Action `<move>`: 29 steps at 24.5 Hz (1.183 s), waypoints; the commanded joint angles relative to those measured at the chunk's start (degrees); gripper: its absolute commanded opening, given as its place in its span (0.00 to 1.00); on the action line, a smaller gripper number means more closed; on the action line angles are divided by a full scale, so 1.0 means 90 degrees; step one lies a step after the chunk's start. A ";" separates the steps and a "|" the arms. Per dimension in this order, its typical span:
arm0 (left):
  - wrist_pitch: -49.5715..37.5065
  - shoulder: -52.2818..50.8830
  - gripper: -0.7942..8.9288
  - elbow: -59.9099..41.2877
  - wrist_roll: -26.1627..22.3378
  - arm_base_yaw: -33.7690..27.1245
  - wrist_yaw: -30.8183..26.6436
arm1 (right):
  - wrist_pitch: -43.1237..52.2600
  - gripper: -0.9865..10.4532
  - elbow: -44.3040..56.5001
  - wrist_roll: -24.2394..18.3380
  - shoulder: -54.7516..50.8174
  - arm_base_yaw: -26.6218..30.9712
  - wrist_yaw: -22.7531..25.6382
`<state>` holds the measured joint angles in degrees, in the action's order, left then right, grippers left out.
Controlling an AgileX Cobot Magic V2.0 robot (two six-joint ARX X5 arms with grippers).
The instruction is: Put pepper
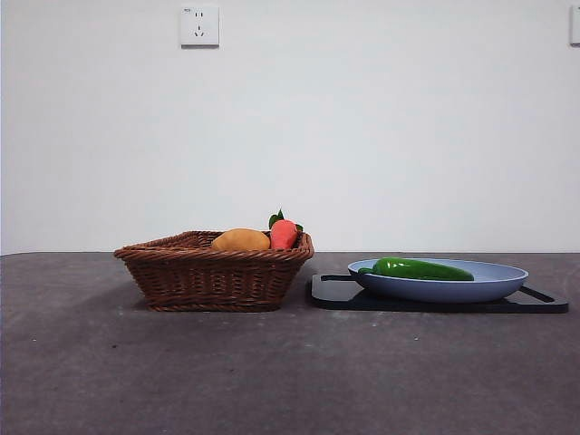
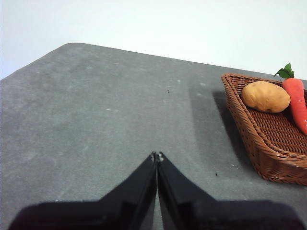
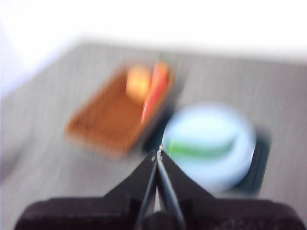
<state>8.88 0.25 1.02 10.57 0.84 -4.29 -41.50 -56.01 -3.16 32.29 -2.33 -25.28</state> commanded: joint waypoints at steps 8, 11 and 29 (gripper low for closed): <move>-0.0075 -0.0019 0.09 -0.0068 0.0019 -0.0019 0.0005 | 0.3687 0.10 0.4029 0.0724 -0.2322 0.0136 0.1673; -0.0075 -0.0019 0.09 -0.0068 0.0019 -0.0019 0.0005 | 0.3915 0.10 0.4660 0.0731 -0.2681 0.0131 0.1829; -0.0075 -0.0019 0.09 -0.0068 0.0019 -0.0019 0.0005 | 0.3517 0.10 0.6173 0.1190 -0.3594 0.0126 0.2030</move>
<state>8.88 0.25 1.02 10.57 0.84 -4.29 -9.15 -0.80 6.72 0.34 -1.10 -7.03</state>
